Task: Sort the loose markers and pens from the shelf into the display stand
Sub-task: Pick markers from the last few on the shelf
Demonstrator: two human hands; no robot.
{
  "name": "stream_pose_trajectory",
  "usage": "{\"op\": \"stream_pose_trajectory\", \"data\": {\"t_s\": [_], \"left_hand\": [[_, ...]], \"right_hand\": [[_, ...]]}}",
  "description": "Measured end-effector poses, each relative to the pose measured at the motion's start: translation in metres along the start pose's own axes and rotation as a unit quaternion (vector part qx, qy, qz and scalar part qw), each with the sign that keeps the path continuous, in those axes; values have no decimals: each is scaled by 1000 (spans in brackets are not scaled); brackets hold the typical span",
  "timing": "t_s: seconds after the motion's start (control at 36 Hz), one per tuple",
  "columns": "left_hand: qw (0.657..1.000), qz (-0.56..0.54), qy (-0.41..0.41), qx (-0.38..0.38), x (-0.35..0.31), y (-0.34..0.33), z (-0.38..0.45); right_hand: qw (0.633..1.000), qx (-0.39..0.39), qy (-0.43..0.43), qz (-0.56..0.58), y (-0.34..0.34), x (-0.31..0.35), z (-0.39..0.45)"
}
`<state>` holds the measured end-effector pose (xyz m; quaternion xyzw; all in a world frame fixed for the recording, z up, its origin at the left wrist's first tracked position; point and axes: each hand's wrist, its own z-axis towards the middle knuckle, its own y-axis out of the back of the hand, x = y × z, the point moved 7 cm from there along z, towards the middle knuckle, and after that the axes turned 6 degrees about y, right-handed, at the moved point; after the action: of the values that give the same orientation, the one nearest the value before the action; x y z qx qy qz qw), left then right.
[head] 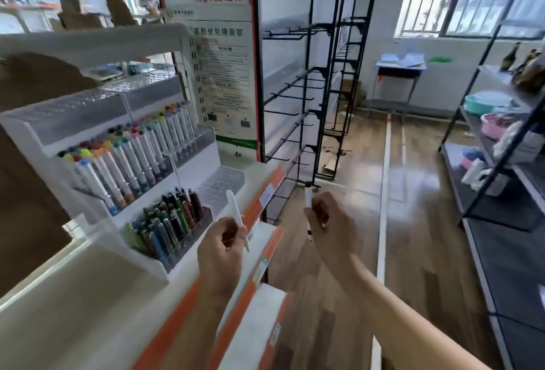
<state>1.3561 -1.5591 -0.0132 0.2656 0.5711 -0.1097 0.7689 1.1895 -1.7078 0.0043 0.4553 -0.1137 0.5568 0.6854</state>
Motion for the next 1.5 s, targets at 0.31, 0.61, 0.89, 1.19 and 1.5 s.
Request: {"op": "stream_pose_trajectory", "data": {"t_s": [0.31, 0.61, 0.89, 1.19, 1.5], "left_hand": [[999, -2, 17, -38, -13, -41, 50], [997, 14, -1, -77, -18, -41, 128], [990, 54, 9, -134, 0, -23, 168], [954, 104, 20, -279, -19, -9, 181], [905, 176, 18, -388, -37, -15, 173]], "right_hand": [[996, 10, 66, 63, -37, -30, 78], [985, 37, 120, 114, -118, -15, 155], [967, 71, 185, 160, -175, 24, 206], [919, 140, 236, 282, -213, 84, 273], [853, 276, 308, 318, -254, 123, 287]]}}
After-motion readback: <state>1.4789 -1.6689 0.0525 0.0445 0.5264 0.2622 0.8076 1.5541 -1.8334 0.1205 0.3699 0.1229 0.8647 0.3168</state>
